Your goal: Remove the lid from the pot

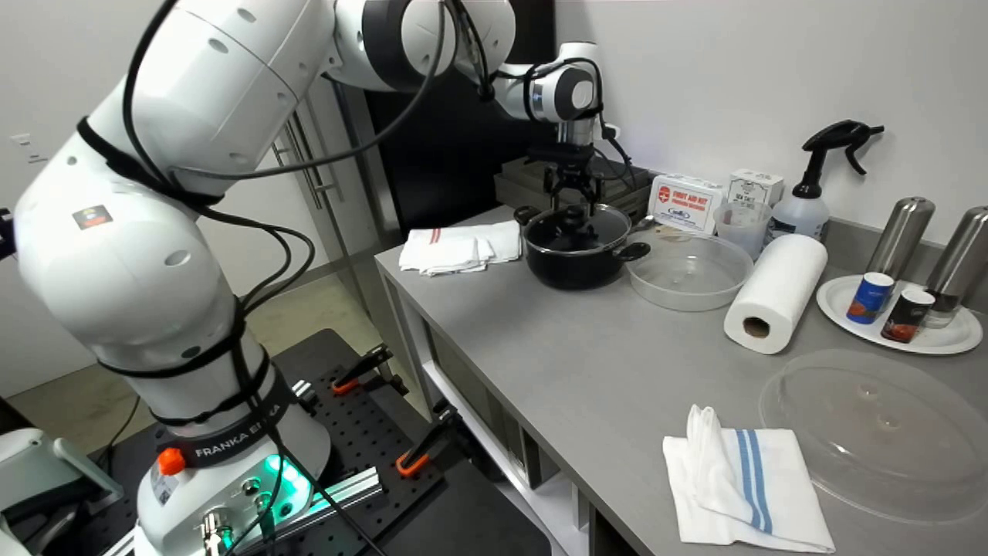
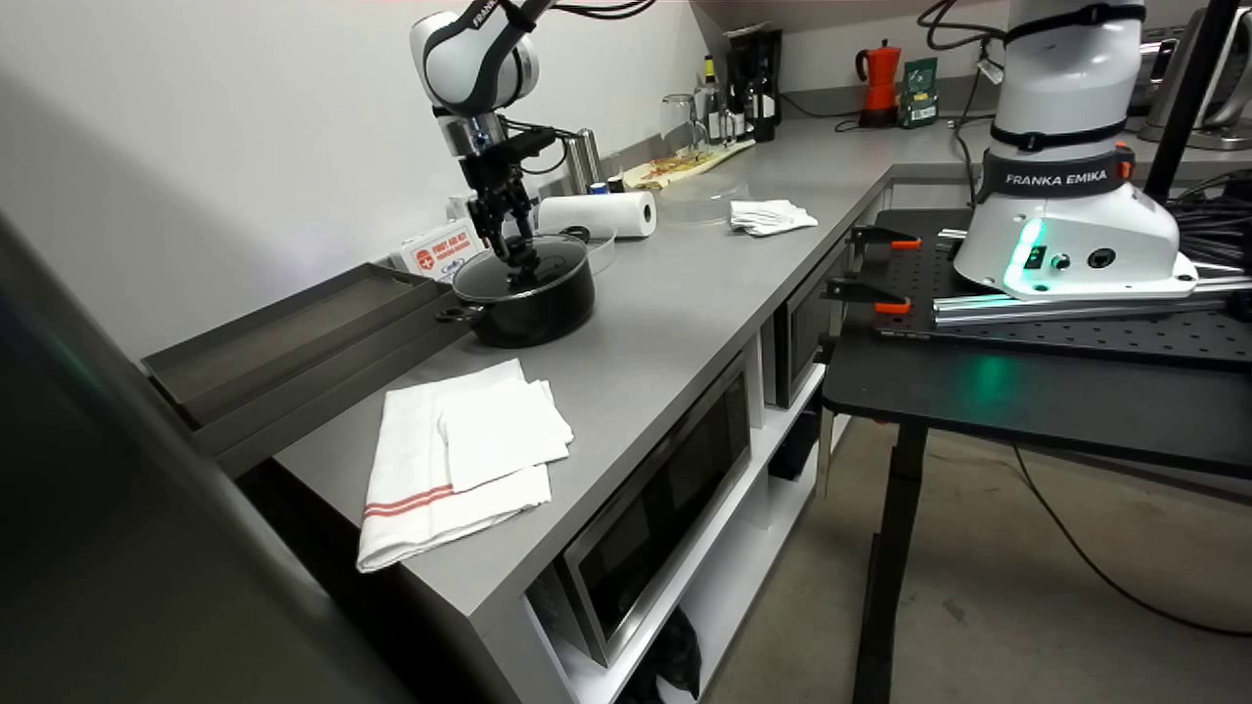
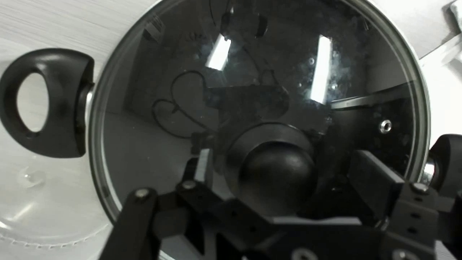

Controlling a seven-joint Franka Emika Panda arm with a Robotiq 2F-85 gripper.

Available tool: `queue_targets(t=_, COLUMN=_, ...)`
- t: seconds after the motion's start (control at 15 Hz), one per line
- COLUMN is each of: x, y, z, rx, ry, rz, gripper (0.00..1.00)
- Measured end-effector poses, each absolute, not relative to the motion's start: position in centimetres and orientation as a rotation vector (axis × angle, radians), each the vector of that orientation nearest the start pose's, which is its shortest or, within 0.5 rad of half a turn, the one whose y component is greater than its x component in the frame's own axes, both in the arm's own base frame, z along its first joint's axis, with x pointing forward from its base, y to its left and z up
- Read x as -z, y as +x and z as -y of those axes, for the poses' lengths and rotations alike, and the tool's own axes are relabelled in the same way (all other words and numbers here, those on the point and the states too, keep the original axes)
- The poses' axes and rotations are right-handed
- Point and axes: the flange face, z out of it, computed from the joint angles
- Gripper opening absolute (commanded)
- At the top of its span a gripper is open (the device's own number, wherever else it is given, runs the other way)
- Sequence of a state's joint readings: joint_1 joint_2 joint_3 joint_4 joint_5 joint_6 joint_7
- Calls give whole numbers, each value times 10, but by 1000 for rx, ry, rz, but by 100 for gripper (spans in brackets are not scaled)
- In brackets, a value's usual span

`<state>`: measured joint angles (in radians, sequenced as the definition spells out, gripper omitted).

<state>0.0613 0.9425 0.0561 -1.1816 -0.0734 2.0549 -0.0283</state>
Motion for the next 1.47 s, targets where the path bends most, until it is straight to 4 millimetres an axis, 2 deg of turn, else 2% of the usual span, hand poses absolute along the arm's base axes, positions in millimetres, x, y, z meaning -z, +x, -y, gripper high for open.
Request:
queue_targets(t=0.27, x=-210, y=753, z=-72, rx=-98, ry=-3152, rz=251, gripper=34)
queue_targets(t=0.4, x=-213, y=755, z=-70, rx=-90, ry=-3153, rz=246, gripper=25)
queue_targets(t=1.07, x=-216, y=754, z=-78, rx=-86, ry=-3158, rz=268, gripper=25)
queue_targets(t=1.27, x=-229, y=754, z=-92, rx=-60, ry=-3161, rz=302, gripper=25)
queue_targets(t=1.47, x=-254, y=752, z=-109, rx=-19, ry=-3166, rz=346, gripper=25)
